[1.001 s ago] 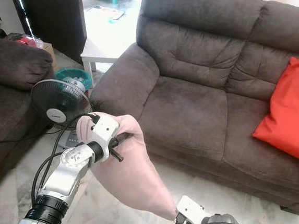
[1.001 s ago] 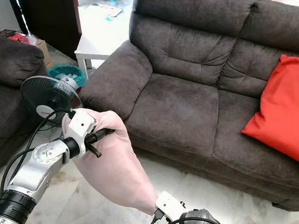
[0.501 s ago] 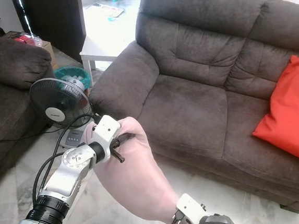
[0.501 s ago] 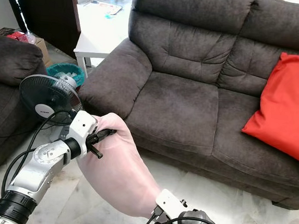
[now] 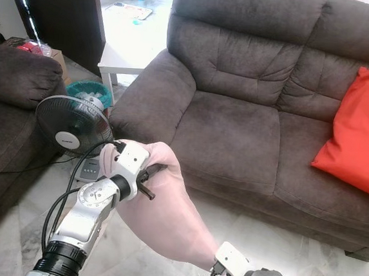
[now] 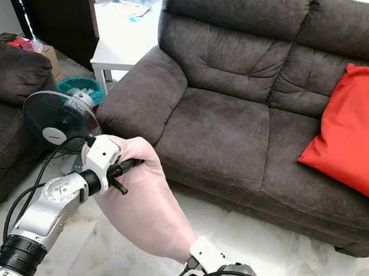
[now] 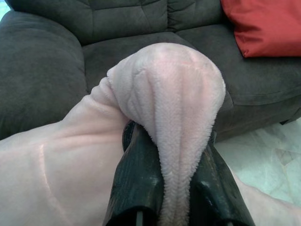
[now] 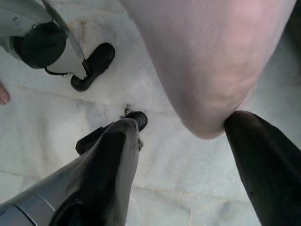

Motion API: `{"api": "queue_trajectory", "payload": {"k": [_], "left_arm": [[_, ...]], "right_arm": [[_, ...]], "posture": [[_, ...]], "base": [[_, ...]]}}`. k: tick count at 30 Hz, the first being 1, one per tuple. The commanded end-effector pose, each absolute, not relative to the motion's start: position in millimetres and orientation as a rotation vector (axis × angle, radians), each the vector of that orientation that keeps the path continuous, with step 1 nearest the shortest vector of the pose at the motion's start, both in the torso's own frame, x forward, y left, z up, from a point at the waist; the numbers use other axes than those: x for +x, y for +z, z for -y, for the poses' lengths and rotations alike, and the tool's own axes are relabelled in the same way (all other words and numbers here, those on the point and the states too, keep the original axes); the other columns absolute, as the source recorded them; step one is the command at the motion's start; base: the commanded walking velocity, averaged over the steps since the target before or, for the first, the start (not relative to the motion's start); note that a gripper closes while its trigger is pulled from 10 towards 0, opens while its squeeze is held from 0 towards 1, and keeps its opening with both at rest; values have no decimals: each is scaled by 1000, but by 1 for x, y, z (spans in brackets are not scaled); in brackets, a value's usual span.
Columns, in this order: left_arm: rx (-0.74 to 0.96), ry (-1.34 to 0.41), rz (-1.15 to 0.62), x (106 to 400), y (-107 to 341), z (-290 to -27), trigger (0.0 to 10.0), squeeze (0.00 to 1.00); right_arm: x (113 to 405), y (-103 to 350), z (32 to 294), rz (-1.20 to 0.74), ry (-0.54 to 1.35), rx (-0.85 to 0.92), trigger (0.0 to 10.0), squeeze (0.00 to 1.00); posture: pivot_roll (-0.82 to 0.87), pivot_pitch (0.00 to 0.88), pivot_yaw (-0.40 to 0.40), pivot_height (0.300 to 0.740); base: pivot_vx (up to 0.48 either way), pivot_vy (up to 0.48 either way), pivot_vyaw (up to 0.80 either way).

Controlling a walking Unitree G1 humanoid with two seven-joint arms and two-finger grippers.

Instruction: Move the pillow to the sofa from floor

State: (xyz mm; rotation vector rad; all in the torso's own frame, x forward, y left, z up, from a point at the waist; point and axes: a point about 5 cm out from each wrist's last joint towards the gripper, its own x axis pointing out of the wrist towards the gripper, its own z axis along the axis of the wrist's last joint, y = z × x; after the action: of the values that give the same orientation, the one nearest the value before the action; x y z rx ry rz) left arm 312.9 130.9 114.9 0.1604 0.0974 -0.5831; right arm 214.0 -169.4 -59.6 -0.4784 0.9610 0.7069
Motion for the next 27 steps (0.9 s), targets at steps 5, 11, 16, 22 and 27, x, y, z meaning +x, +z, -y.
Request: {"api": "queue_trajectory", "payload": {"k": [5, 11, 16, 22, 27], "left_arm": [[156, -618, 21, 316, 143, -121, 10000, 0], [152, -628, 29, 317, 147, -119, 10000, 0], [147, -617, 59, 321, 152, -118, 10000, 0], [139, -598, 85, 324, 159, -118, 10000, 0], [138, -582, 95, 326, 161, -119, 10000, 0]], "right_arm": [[220, -57, 182, -950, 601, -470, 10000, 0], [232, -49, 186, -902, 513, -427, 10000, 0], [235, -46, 182, -898, 541, -368, 10000, 0], [234, -46, 177, -898, 594, -362, 0, 0], [232, -48, 174, -906, 624, -350, 0, 0]], "posture": [[128, 64, -70, 740], [129, 61, -70, 740], [129, 53, -69, 740], [132, 50, -69, 740], [134, 51, -71, 740]], "base": [[0, 0, 0], [0, 0, 0], [0, 0, 0], [0, 0, 0], [0, 0, 0]]}}
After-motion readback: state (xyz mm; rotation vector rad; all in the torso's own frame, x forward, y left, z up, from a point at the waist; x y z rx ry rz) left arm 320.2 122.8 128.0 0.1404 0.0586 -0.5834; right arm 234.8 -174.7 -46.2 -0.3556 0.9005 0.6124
